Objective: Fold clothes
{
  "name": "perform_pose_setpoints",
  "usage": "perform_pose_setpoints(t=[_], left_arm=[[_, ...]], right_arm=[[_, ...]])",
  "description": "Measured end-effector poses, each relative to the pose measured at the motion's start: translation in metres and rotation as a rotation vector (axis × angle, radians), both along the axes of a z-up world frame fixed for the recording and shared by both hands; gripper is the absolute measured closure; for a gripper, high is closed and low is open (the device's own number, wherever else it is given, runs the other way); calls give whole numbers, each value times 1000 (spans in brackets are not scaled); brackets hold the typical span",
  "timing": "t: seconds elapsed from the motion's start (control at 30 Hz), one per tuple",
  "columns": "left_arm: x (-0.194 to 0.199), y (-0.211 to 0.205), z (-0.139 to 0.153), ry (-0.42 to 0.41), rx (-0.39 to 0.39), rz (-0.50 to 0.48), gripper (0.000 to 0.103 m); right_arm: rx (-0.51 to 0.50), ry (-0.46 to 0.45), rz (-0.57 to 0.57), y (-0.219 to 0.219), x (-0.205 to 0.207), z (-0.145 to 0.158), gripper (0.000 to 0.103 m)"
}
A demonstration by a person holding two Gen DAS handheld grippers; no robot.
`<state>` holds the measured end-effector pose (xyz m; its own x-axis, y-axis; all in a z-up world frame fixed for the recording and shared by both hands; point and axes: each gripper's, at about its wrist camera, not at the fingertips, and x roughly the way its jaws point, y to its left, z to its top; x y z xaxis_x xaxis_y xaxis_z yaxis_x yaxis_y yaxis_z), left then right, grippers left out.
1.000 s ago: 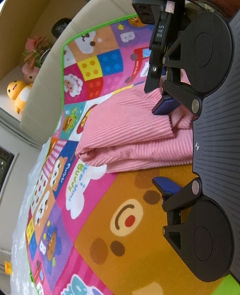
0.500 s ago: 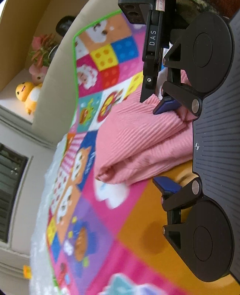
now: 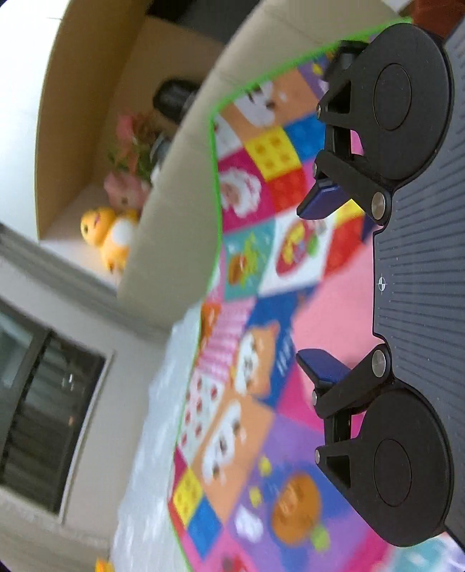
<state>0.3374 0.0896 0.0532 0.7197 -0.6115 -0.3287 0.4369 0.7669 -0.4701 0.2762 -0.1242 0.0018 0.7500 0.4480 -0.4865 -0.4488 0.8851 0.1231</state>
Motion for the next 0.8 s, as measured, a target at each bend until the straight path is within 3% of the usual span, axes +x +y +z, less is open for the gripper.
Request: perform_pose_setpoints(t=[0.17, 0.23, 0.27, 0.33, 0.4, 0.5, 0.63, 0.8], left_arm=[[31, -7, -38, 121, -12, -10, 22], [33, -4, -58, 160, -4, 18, 25], [33, -2, -64, 152, 4, 27, 26], [31, 1, -71, 132, 18, 39, 26], [32, 3, -70, 137, 10, 45, 26], [21, 6, -60, 118, 41, 78, 26], [-13, 9, -43, 116, 84, 194, 12], [-47, 15, -54, 243, -54, 190, 13]], right_arm=[[-161, -247, 104, 19, -35, 25, 29], [-166, -218, 142, 30, -31, 25, 30], [-169, -183, 160, 37, -26, 22, 36], [-189, -63, 177, 50, -12, 2, 37], [-215, -54, 174, 55, -13, -12, 36], [-162, -31, 181, 45, -16, -1, 36], [-1, 32, 188, 7, -18, 17, 25], [270, 156, -2, -49, 8, 11, 22]])
